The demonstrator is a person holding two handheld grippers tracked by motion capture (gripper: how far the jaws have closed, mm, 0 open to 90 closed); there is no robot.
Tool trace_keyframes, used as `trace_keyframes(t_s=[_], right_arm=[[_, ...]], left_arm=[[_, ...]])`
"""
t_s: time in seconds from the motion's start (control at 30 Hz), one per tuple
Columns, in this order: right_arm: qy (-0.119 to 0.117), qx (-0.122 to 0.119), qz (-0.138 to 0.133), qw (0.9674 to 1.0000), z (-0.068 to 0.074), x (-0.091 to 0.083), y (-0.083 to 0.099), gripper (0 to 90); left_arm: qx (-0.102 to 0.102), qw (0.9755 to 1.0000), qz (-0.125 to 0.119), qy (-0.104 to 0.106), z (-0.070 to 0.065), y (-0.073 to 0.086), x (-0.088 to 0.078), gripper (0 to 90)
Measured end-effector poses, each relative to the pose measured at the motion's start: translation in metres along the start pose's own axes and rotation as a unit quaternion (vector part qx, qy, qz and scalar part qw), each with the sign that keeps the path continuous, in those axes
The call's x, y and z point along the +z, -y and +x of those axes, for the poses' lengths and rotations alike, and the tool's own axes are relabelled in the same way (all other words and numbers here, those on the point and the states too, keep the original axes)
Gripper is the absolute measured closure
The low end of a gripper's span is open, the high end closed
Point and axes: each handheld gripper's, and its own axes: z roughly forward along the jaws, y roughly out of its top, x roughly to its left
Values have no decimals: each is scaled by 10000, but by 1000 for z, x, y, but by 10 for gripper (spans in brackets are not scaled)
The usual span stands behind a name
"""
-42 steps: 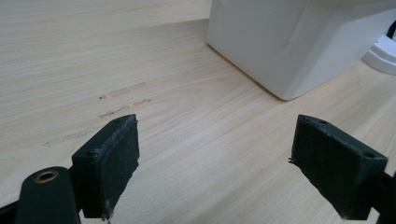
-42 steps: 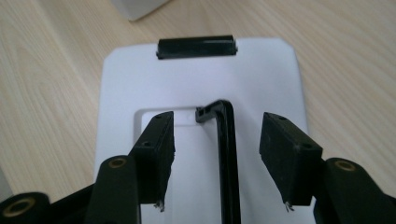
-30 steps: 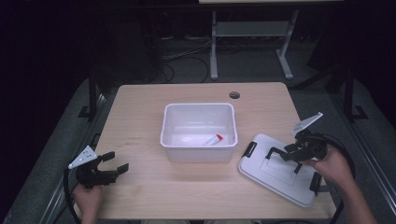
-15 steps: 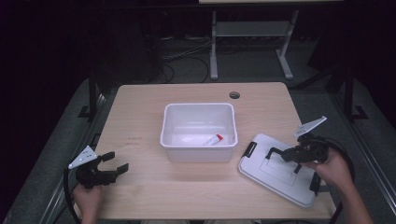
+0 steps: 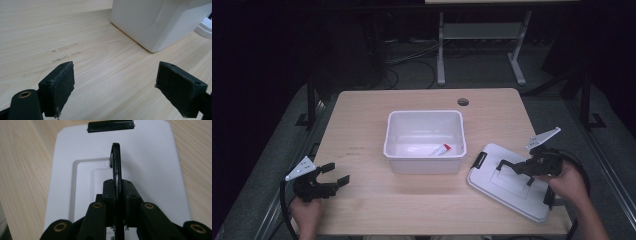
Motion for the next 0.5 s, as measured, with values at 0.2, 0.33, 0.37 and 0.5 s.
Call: trace_keyframes(t_s=[0.2, 0.33, 0.37, 0.5], right_arm=[[-75, -31, -20, 10000, 0, -1, 0, 835], [-113, -83, 10, 9999, 1, -2, -1, 842], [-125, -81, -15, 9999, 2, -3, -1, 843], [-116, -113, -80, 9998, 4, -8, -4, 843]], left_arm=[[4, 10000, -2, -6, 0, 0, 0, 144], [5, 10000, -7, -1, 0, 0, 0, 145], [8, 10000, -11, -10, 0, 0, 0, 145], [10, 10000, -2, -2, 0, 0, 0, 144]])
